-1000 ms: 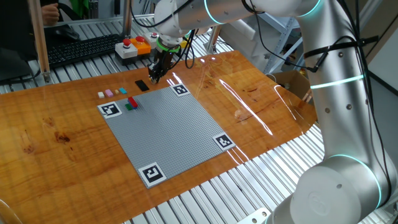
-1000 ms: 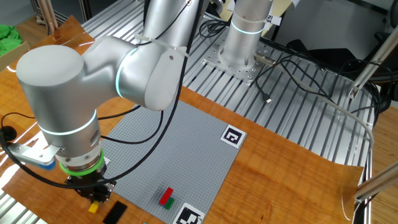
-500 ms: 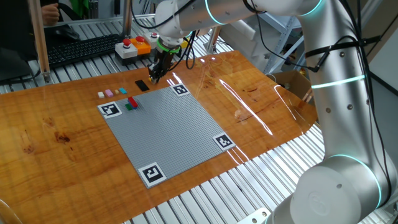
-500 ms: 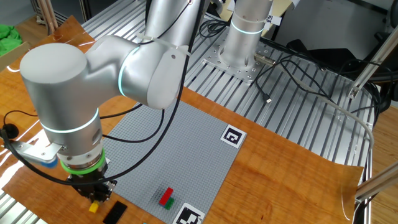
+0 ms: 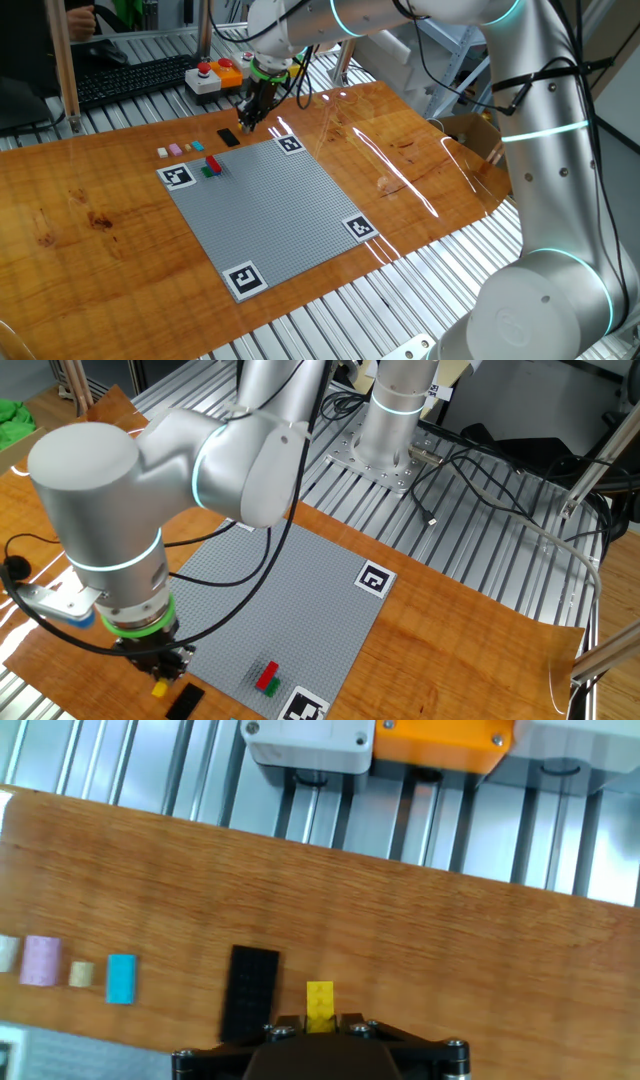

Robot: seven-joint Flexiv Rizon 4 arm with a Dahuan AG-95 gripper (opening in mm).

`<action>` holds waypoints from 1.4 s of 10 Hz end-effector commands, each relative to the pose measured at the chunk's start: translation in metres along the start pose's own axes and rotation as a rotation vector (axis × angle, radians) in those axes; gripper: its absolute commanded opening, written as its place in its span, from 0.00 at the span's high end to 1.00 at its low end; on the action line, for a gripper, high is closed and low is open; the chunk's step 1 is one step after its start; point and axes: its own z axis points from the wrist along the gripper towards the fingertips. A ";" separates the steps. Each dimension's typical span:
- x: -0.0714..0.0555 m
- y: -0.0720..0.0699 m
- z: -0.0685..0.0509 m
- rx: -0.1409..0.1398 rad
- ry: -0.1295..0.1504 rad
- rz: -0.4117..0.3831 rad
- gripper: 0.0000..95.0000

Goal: Stack small Lego blocks one on top of the other

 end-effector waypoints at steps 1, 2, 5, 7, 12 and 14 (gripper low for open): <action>0.007 0.019 -0.011 -0.008 0.016 0.012 1.00; 0.009 0.026 -0.015 -0.010 0.026 0.017 1.00; 0.021 0.062 -0.030 -0.006 0.039 0.046 1.00; 0.026 0.082 -0.035 -0.007 0.055 0.048 1.00; 0.037 0.131 -0.045 -0.004 0.057 0.064 1.00; 0.046 0.146 -0.047 0.006 0.058 0.085 1.00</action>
